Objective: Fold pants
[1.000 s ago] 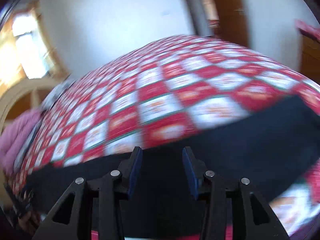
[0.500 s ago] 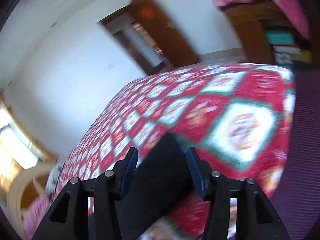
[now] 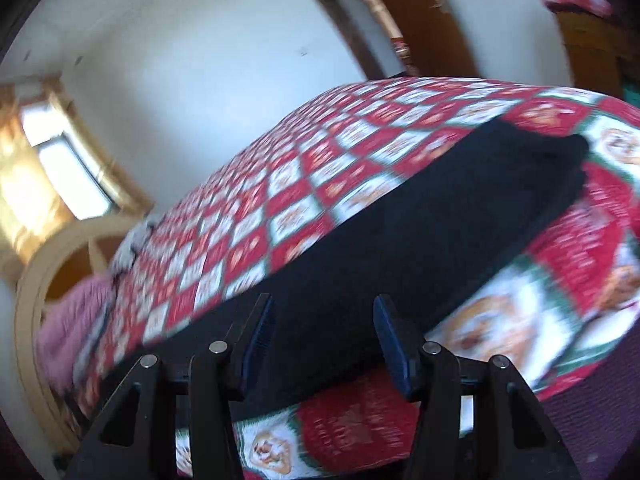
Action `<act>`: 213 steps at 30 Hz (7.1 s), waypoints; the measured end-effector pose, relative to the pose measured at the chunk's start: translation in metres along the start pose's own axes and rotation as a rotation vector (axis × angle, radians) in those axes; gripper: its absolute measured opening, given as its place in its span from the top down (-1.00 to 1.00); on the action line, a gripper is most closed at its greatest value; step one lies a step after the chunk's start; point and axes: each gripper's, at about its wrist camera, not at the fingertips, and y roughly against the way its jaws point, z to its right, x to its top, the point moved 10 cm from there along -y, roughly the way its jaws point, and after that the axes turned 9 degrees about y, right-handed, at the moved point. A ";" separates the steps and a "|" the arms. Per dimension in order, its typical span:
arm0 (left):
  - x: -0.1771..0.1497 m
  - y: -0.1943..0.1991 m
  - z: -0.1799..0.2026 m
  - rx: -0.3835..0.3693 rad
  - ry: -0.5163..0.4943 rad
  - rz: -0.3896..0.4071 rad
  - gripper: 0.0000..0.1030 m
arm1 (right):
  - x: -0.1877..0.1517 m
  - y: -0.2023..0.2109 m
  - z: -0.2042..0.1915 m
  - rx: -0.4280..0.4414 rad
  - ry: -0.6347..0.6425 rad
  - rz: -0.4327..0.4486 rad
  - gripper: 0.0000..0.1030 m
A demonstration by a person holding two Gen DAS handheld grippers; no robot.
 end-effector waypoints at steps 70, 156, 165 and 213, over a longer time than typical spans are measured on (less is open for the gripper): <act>0.011 0.013 -0.052 0.063 0.156 0.041 -1.00 | 0.050 0.058 0.186 -0.134 -0.431 0.208 0.49; 0.010 0.013 -0.051 0.061 0.158 0.050 -1.00 | -0.049 -0.063 -0.261 0.141 0.794 -0.071 0.78; 0.010 0.013 -0.051 0.061 0.158 0.051 -1.00 | -0.069 -0.070 -0.286 0.182 0.842 -0.081 0.78; -0.001 -0.002 0.281 -0.401 -0.068 -0.130 -1.00 | -0.076 -0.038 -0.106 -0.219 0.800 -0.240 0.10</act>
